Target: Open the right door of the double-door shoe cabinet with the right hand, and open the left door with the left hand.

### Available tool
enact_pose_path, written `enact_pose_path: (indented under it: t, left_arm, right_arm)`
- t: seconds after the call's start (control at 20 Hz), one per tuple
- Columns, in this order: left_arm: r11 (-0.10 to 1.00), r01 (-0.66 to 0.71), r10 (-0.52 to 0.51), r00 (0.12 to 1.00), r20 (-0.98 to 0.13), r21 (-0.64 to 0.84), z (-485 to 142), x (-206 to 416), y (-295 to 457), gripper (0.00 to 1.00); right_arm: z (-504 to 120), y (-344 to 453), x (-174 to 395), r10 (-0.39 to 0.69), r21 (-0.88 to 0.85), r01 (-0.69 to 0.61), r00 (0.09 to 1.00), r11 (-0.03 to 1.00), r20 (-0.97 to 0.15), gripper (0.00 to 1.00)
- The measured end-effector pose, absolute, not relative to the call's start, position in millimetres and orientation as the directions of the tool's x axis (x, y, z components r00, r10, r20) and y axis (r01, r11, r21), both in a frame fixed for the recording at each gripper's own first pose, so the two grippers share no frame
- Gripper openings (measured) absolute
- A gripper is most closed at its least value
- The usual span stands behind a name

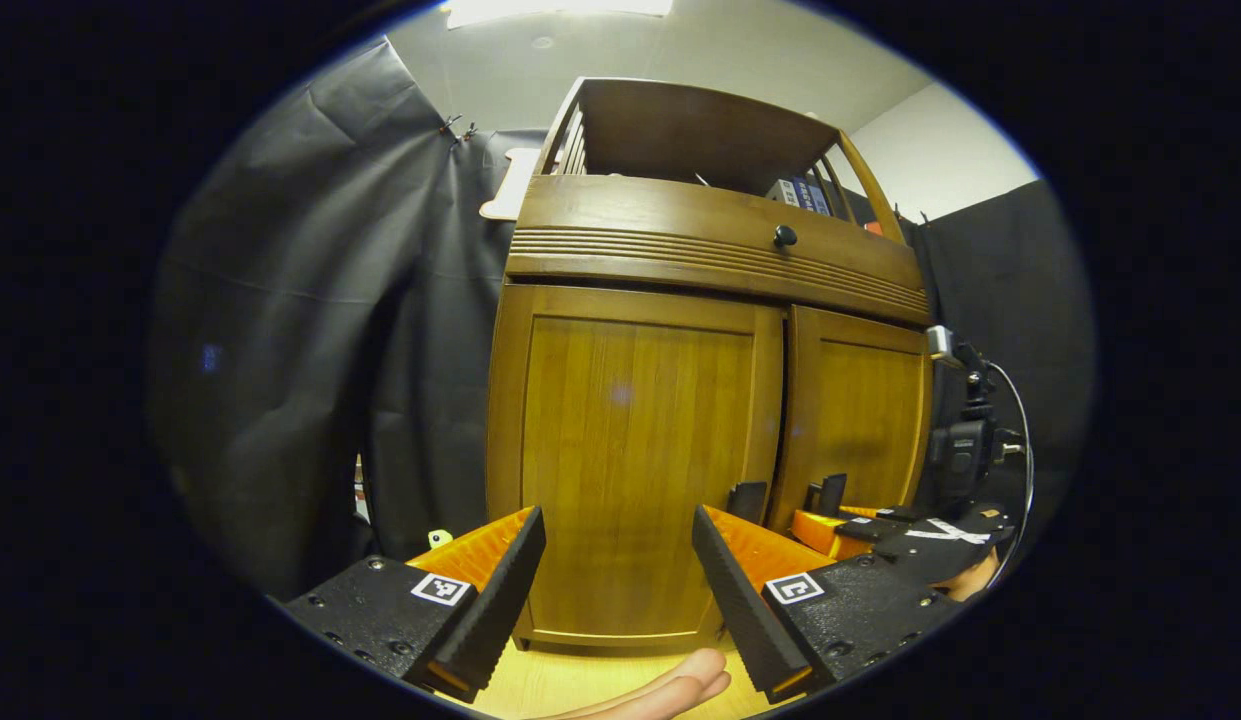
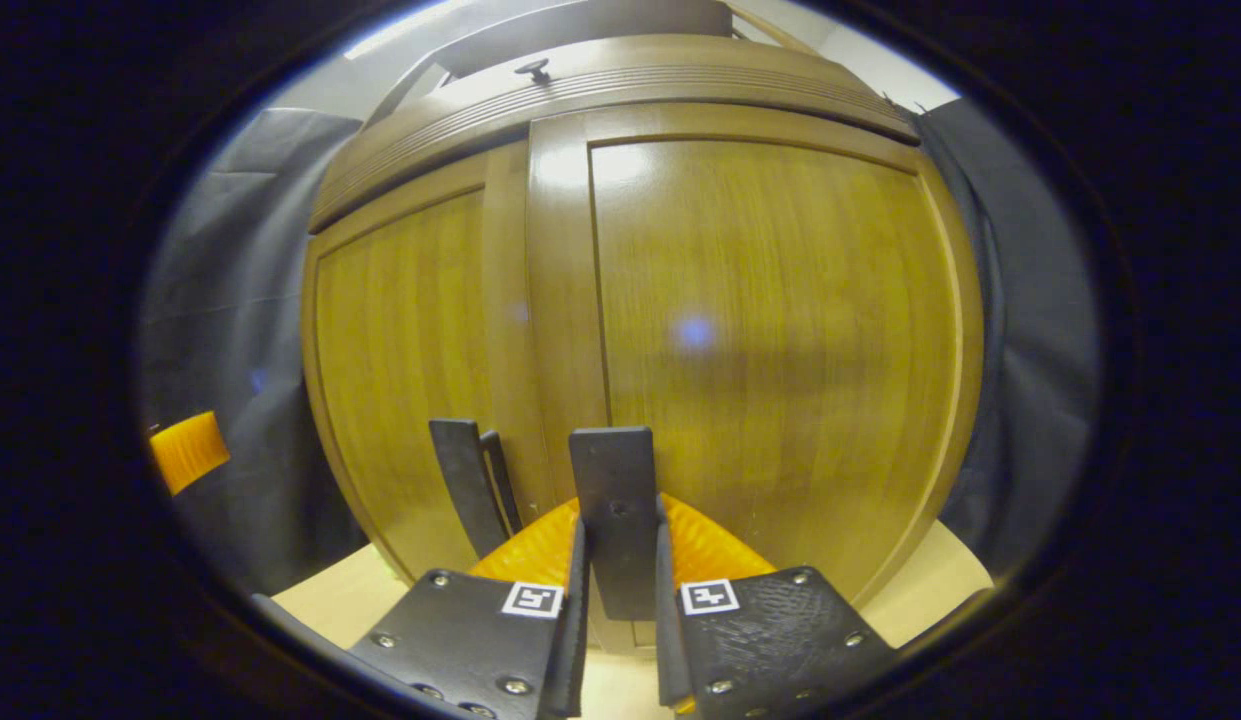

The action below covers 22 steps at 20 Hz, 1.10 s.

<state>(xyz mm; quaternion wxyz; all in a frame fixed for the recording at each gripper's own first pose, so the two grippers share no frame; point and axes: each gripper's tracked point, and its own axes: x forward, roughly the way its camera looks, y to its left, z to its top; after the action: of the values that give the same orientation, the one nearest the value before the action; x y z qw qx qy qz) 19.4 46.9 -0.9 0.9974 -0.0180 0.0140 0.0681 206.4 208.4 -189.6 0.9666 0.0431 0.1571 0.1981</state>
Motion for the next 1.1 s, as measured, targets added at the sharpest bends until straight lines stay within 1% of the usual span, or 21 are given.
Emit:
enact_pose_path:
  t: [0.1, 0.15, 0.25, 0.5, 0.55, 0.65, 0.8, 0.85, 0.95, 1.1]
  left_arm:
    - [0.99, -0.136, 0.135, 0.99, -0.031, -0.031, -1, 17, 46, 0.92]
    - [0.991, -0.133, 0.132, 0.991, -0.029, -0.029, -2, 17, 45, 0.9]
    - [0.991, -0.132, 0.132, 0.991, -0.03, -0.026, -2, 17, 45, 0.9]
    - [0.992, -0.125, 0.124, 0.992, -0.035, -0.01, -5, 18, 38, 0.9]
    - [0.993, -0.12, 0.119, 0.992, -0.033, -0.004, -4, 17, 36, 0.92]
    - [0.994, -0.11, 0.111, 0.993, -0.031, 0.007, -5, 17, 31, 0.9]
    - [0.994, -0.105, 0.105, 0.994, -0.029, 0.012, -5, 16, 27, 0.9]
    - [0.995, -0.102, 0.102, 0.994, -0.026, 0.015, -5, 16, 25, 0.92]
    - [0.995, -0.094, 0.095, 0.995, -0.026, 0.025, -6, 16, 21, 0.9]
    - [0.996, -0.086, 0.087, 0.996, -0.025, 0.03, -8, 13, 20, 0.9]
  right_arm:
    - [-188, 202, 196, 0.405, 0.125, -0.385, 0.868, 0.914, -0.289, 0.29]
    - [-188, 199, 190, 0.408, 0.118, -0.39, 0.865, 0.913, -0.292, 0.29]
    - [-186, 192, 181, 0.419, 0.114, -0.404, 0.859, 0.908, -0.294, 0.29]
    - [-181, 172, 155, 0.443, 0.135, -0.422, 0.848, 0.897, -0.292, 0.29]
    - [-180, 168, 150, 0.448, 0.139, -0.426, 0.846, 0.894, -0.29, 0.29]
    - [-177, 158, 140, 0.459, 0.146, -0.436, 0.841, 0.888, -0.286, 0.29]
    - [-175, 145, 128, 0.48, 0.172, -0.448, 0.83, 0.877, -0.284, 0.29]
    - [-175, 141, 125, 0.485, 0.182, -0.45, 0.826, 0.874, -0.286, 0.29]
    - [-173, 134, 120, 0.489, 0.182, -0.454, 0.824, 0.872, -0.287, 0.28]
    - [-171, 121, 112, 0.491, 0.171, -0.46, 0.825, 0.871, -0.28, 0.28]
